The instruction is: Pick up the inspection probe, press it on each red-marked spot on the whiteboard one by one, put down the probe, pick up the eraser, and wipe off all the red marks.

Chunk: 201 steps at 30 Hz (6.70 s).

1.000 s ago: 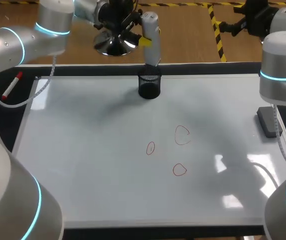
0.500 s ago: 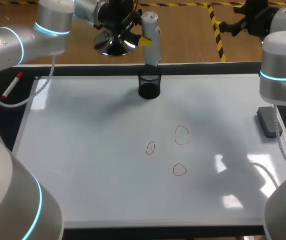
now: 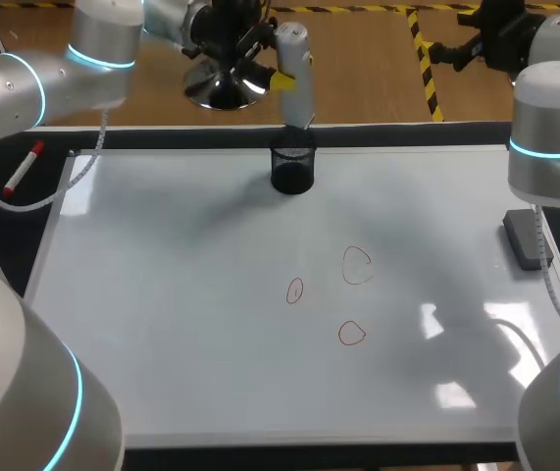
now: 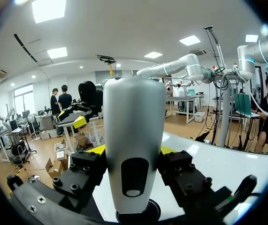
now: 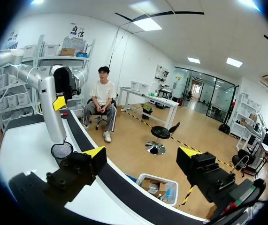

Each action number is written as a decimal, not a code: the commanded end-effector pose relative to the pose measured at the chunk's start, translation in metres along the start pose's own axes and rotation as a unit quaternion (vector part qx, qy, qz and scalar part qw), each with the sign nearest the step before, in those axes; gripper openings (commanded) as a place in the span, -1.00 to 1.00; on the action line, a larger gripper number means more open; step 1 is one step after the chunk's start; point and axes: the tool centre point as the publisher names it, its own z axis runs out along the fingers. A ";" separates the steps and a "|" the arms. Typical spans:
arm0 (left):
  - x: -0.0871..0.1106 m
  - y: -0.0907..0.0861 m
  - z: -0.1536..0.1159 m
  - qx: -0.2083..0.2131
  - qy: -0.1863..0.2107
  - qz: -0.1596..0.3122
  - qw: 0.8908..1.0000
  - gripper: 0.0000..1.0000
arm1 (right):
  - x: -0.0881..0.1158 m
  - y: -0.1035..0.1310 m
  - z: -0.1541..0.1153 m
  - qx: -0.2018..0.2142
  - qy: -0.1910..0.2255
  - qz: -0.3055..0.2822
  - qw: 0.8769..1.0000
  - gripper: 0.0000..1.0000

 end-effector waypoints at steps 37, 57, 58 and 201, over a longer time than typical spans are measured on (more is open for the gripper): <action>0.131 -0.028 0.028 -0.008 -0.106 -0.041 0.993 -1.00 | 0.000 0.000 0.000 0.000 0.000 0.000 1.000 1.00; 0.183 -0.016 0.065 -0.011 -0.213 -0.065 0.975 -1.00 | 0.000 0.000 0.000 0.000 0.000 0.000 1.000 1.00; 0.184 -0.016 0.066 -0.010 -0.216 -0.066 0.974 -1.00 | 0.000 0.000 0.000 0.000 0.000 0.000 1.000 1.00; 0.241 0.095 0.137 0.005 -0.154 -0.104 0.983 -1.00 | 0.000 0.000 0.000 0.000 0.000 0.000 1.000 1.00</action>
